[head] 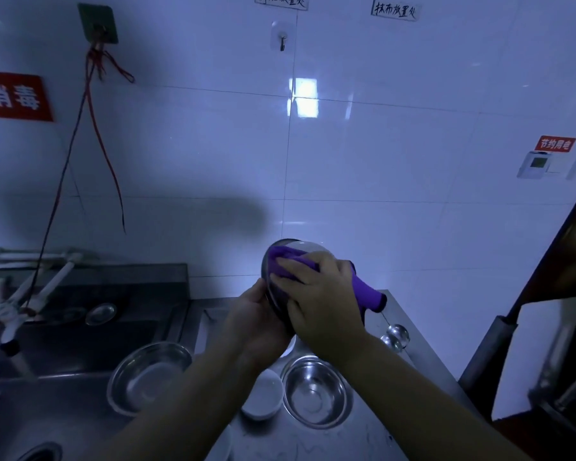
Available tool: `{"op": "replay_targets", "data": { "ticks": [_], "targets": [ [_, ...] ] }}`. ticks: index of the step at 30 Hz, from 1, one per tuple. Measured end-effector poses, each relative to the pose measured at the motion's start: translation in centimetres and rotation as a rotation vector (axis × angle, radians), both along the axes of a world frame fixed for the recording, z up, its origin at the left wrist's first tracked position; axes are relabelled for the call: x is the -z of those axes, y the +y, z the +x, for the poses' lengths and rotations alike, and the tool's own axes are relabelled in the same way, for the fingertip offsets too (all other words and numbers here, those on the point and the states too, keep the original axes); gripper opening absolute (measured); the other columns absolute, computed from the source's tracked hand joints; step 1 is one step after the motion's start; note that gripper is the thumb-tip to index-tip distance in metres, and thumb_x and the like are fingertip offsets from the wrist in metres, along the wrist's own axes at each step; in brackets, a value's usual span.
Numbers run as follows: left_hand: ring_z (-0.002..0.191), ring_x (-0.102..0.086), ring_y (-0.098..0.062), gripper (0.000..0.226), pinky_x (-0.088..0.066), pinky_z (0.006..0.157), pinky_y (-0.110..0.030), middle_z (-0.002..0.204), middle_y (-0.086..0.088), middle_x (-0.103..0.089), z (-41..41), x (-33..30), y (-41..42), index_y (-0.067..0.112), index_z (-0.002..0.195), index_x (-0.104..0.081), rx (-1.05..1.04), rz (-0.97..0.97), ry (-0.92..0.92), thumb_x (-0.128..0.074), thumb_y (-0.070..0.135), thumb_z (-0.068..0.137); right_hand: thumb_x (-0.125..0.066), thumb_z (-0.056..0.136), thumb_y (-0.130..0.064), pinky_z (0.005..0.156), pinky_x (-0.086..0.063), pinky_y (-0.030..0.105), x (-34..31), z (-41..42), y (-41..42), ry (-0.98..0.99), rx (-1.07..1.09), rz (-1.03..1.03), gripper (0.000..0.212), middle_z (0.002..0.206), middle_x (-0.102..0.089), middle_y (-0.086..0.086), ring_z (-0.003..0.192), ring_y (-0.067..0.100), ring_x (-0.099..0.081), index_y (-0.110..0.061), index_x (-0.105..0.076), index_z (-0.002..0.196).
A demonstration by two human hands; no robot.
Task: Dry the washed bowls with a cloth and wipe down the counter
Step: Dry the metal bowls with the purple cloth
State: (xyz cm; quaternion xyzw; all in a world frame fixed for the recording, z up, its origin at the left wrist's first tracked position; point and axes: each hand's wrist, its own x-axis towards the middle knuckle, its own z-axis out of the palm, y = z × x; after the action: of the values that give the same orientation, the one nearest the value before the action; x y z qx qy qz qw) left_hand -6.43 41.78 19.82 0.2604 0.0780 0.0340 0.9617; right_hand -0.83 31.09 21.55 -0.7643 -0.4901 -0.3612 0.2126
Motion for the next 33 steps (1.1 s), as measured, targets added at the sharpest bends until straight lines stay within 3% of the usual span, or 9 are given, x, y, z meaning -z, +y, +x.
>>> {"op": "replay_targets", "data": {
  "ticks": [5,9,13,16,19,24,27,30,33],
  "targets": [
    [0.094,-0.067,-0.026,0.045,-0.048,0.093,-0.032,0.099,-0.019,-0.07,-0.4,-0.9,0.1,-0.004,0.11,-0.061,-0.016,-0.067,0.031,-0.039,0.031,0.093,-0.051,0.084,-0.018,0.084,-0.036,0.041,2.6,0.2,-0.7,-0.146,-0.077,-0.043,0.03,0.125,-0.062,-0.008,0.11,0.024,-0.051,-0.02,-0.071,0.107],
    [0.129,-0.044,-0.031,0.051,-0.034,0.108,-0.036,0.135,-0.022,-0.051,-0.5,-1.1,0.4,-0.003,0.133,-0.047,-0.031,-0.062,0.063,-0.039,0.031,0.096,-0.057,0.09,-0.014,0.083,-0.043,0.046,5.4,1.9,-2.3,-0.231,-0.174,0.074,0.024,0.133,-0.056,-0.006,0.114,0.025,-0.048,-0.019,-0.071,0.109],
    [0.126,-0.044,-0.042,0.05,-0.037,0.101,-0.051,0.132,-0.031,-0.051,-0.5,-1.0,0.6,-0.003,0.132,-0.048,-0.017,-0.183,0.036,-0.039,0.03,0.095,-0.046,0.099,-0.02,0.085,-0.048,0.044,6.5,3.2,-3.8,0.03,-0.166,0.245,0.026,0.137,-0.044,-0.006,0.117,0.023,-0.044,-0.024,-0.063,0.119],
    [0.126,-0.041,-0.047,0.048,-0.031,0.104,-0.056,0.133,-0.034,-0.047,-0.4,-0.8,0.5,-0.002,0.132,-0.048,0.023,-0.315,-0.001,-0.037,0.029,0.098,-0.052,0.087,-0.002,0.08,-0.049,0.047,6.7,3.1,-3.8,0.069,-0.092,0.291,0.044,0.141,-0.035,-0.003,0.11,0.034,-0.041,-0.025,-0.053,0.124],
    [0.122,-0.043,-0.047,0.047,-0.037,0.091,-0.055,0.131,-0.036,-0.048,-0.1,-0.6,0.1,-0.002,0.129,-0.051,0.017,-0.349,0.008,-0.037,0.03,0.097,-0.048,0.095,-0.014,0.084,-0.049,0.045,6.8,2.1,-2.5,0.007,-0.061,0.282,0.032,0.139,-0.04,0.003,0.112,0.035,-0.041,-0.025,-0.057,0.124],
    [0.126,-0.042,-0.041,0.047,-0.04,0.092,-0.049,0.135,-0.034,-0.044,0.4,-0.2,0.3,-0.003,0.129,-0.049,-0.019,-0.318,0.06,-0.037,0.027,0.096,-0.047,0.097,-0.014,0.089,-0.044,0.046,7.4,1.8,-2.3,-0.153,-0.148,0.155,0.028,0.137,-0.045,0.003,0.117,0.027,-0.043,-0.014,-0.061,0.121],
    [0.116,-0.049,-0.046,0.046,-0.041,0.089,-0.054,0.126,-0.037,-0.051,0.5,0.1,0.7,-0.001,0.128,-0.051,-0.001,-0.315,0.059,-0.035,0.029,0.097,-0.042,0.1,-0.016,0.091,-0.047,0.046,7.1,2.6,-2.8,-0.056,-0.166,0.212,0.029,0.133,-0.046,0.002,0.113,0.026,-0.045,-0.01,-0.067,0.114],
    [0.12,-0.047,-0.048,0.045,-0.031,0.103,-0.06,0.126,-0.035,-0.053,0.6,0.8,1.2,0.0,0.126,-0.053,0.002,-0.344,0.04,-0.034,0.029,0.098,-0.029,0.104,-0.029,0.106,-0.033,0.025,6.4,2.9,-3.2,0.183,-0.171,0.325,0.038,0.138,-0.041,-0.002,0.12,0.017,-0.039,-0.011,-0.06,0.116],
    [0.117,-0.054,-0.04,0.044,-0.041,0.096,-0.055,0.124,-0.026,-0.059,0.8,2.1,1.8,0.004,0.127,-0.055,-0.093,-0.189,0.064,-0.034,0.03,0.099,-0.039,0.096,-0.014,0.102,-0.033,0.019,5.8,3.6,-3.3,0.275,-0.198,0.374,0.033,0.138,-0.048,0.01,0.113,0.016,-0.038,-0.011,-0.054,0.125]
  ]
}}
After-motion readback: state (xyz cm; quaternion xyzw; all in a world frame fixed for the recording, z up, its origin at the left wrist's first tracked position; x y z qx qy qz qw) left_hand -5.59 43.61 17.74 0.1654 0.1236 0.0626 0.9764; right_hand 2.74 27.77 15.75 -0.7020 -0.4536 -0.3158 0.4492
